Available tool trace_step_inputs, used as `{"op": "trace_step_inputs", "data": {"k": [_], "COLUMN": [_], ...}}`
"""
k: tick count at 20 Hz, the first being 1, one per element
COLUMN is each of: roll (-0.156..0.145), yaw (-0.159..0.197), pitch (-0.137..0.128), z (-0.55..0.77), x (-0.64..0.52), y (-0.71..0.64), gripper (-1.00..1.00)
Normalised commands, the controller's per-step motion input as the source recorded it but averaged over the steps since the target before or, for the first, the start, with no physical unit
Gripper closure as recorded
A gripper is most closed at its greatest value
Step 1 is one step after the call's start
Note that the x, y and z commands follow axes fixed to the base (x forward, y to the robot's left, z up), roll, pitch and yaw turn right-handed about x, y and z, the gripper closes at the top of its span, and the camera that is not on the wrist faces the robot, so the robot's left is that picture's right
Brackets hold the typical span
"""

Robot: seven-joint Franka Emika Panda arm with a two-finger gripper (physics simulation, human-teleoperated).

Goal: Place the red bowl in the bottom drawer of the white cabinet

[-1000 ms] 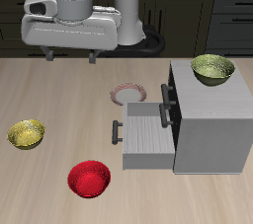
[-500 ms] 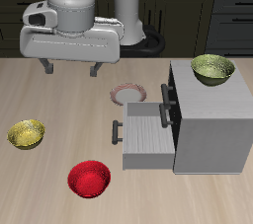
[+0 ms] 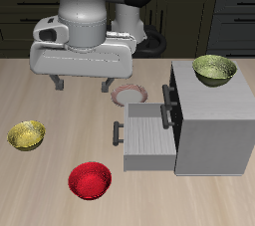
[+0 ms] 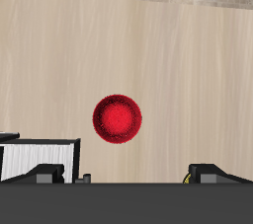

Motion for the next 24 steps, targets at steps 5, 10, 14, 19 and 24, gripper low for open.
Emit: {"op": "trace_step_inputs", "data": {"k": [5, 10, 14, 19, 24], "roll": [-0.011, -0.007, -0.01, -0.004, 0.01], "yaw": [-0.003, 0.01, 0.018, -0.001, -0.002], "pitch": [0.007, 0.03, 0.03, 0.037, -0.031], "z": [-0.12, -0.3, -0.32, -0.31, -0.16], "x": [0.18, 0.09, 0.0, -0.02, -0.05], "y": [0.02, -0.02, -0.07, -0.1, -0.07], "gripper": [-1.0, -1.0, -1.0, -1.0, -1.0]}}
